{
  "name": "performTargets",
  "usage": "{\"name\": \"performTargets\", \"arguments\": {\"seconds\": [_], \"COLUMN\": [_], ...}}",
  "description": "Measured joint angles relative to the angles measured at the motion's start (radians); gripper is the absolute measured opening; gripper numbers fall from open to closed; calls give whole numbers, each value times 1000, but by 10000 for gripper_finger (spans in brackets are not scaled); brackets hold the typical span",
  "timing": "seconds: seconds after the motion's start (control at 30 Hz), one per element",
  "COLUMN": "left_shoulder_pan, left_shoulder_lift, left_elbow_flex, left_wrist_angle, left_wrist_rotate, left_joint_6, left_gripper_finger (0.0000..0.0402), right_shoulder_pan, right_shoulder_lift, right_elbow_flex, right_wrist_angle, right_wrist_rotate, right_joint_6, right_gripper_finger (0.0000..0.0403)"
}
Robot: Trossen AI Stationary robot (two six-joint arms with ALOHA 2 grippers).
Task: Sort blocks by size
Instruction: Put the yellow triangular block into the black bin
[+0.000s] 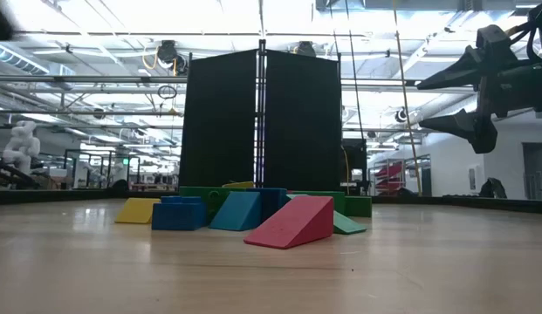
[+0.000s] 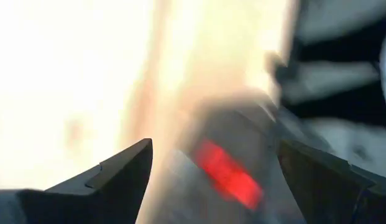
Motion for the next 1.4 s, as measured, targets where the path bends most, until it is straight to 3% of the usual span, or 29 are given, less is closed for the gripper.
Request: {"name": "performTargets", "arguments": {"seconds": [0.2, 0.33, 0.5, 0.63, 0.8, 1.03, 1.4], "left_shoulder_pan": [167, 279, 319, 271, 216, 199, 197], "left_shoulder_lift": [-3, 77, 194, 257, 335, 482, 637], "left_elbow_flex": [-8, -44, -73, -75, -68, -30, 22], "left_wrist_angle": [82, 203, 222, 298, 369, 307, 292], "left_wrist_rotate": [-336, -350, -344, -383, -443, -448, -500], "left_joint_6": [481, 557, 271, 19, -190, -362, -441], "left_gripper_finger": [344, 344, 344, 344, 345, 345, 345], "right_shoulder_pan": [0, 0, 0, 0, 0, 0, 0], "right_shoulder_lift": [0, 0, 0, 0, 0, 0, 0], "right_elbow_flex": [0, 0, 0, 0, 0, 0, 0], "right_wrist_angle": [0, 0, 0, 0, 0, 0, -1], "right_wrist_rotate": [-4, -7, -7, -8, -8, -8, -9], "right_joint_6": [-21, -17, -18, -30, -56, -70, -70], "right_gripper_finger": [329, 329, 329, 329, 329, 329, 329]}}
